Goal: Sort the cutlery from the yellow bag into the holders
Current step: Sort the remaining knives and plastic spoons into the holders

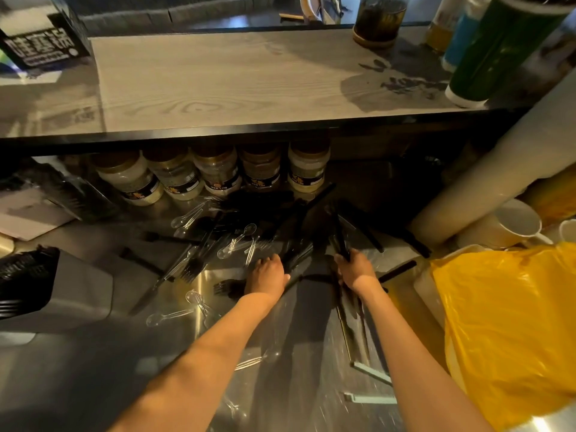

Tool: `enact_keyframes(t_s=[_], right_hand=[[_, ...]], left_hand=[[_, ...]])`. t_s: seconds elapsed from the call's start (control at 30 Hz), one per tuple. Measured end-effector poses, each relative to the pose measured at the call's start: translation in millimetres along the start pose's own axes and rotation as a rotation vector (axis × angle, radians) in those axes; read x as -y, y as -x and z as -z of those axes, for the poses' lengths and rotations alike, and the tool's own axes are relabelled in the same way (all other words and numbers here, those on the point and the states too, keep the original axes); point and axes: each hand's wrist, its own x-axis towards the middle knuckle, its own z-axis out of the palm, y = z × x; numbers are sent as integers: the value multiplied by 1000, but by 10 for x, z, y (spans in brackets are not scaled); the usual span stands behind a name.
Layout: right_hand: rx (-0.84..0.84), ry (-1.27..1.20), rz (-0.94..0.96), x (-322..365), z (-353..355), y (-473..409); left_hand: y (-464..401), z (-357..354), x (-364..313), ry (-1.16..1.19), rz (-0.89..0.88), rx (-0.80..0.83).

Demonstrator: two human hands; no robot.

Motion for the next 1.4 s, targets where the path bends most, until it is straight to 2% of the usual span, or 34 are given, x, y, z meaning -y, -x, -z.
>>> enact_keyframes(t_s=[0.13,0.3,0.57,0.7,0.83,1.0,1.1,1.23,1.3,1.4], right_hand=[[150,-492,-149,18,21,107],[192,-734,-224,-28,-23,196],[207,-780,-181,78,-11,347],[160,-780,-135,114,-95,406],[142,-784,-143,213,-200,474],[120,-848,-193,362,-258,622],[103,-843,-169,419,-265,742],[-1,-939,-175,447,-208,794],[-50,-1035,-200,437,-121,818],[-30,-1017,-161,443,-36,941]], left_hand=[[-25,25,10,-14,-55,35],[-17,78,-15,21,-41,56],[-87,465,68,287,2,100],[-93,738,102,461,-8,117],[19,931,101,428,-43,122],[109,1036,164,492,37,68],[275,1119,225,486,-34,62],[519,1234,393,433,-201,225],[636,1254,497,356,-223,301],[812,1248,603,191,-240,337]])
